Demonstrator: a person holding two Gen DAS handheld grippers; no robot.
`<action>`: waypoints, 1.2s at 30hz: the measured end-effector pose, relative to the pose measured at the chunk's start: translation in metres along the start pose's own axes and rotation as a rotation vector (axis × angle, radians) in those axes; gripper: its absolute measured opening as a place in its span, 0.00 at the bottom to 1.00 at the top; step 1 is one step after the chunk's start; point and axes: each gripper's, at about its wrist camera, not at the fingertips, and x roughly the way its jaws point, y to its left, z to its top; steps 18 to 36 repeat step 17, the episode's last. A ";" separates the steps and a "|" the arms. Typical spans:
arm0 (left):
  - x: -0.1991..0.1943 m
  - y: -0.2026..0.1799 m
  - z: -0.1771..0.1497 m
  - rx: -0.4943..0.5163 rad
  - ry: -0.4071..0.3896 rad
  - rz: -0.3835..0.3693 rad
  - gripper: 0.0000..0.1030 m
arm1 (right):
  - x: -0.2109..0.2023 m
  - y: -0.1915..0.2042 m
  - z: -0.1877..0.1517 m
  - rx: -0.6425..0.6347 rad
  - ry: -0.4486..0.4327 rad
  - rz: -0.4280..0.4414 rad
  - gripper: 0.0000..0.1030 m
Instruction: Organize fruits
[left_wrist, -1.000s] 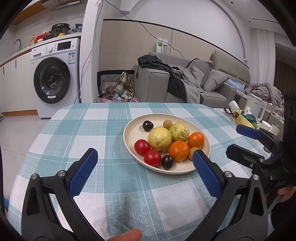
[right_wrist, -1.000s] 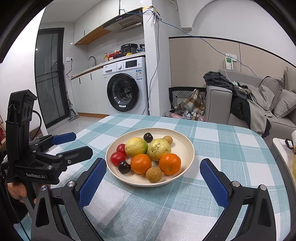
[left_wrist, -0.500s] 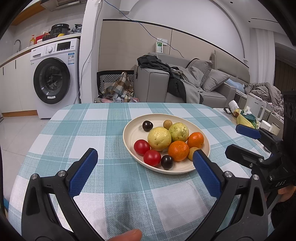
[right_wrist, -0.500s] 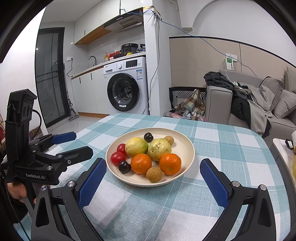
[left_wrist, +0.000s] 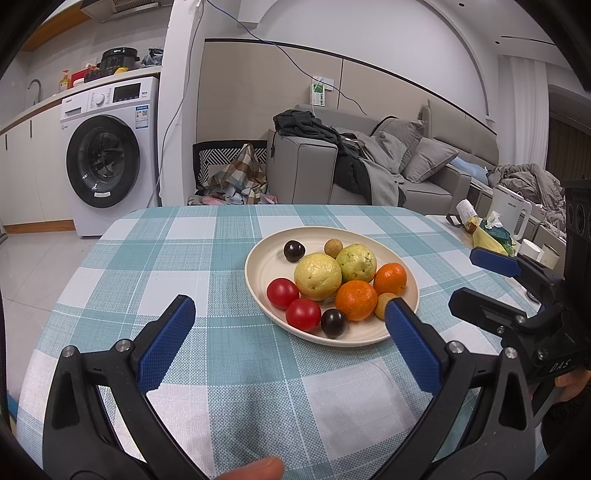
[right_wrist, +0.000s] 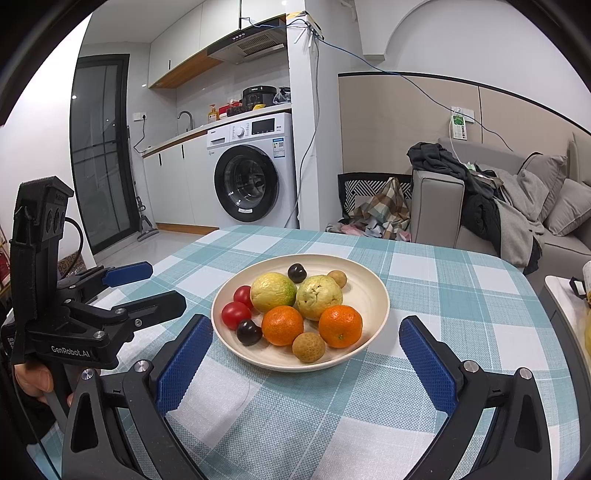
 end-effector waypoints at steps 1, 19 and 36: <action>0.000 0.000 0.000 0.000 0.000 0.000 0.99 | 0.000 0.000 0.000 0.000 0.000 0.000 1.00; 0.001 -0.007 0.001 0.006 -0.002 -0.007 0.99 | 0.000 0.000 0.000 0.000 0.001 0.000 1.00; 0.001 -0.007 0.001 0.006 -0.002 -0.007 0.99 | 0.000 0.000 0.000 0.000 0.001 0.000 1.00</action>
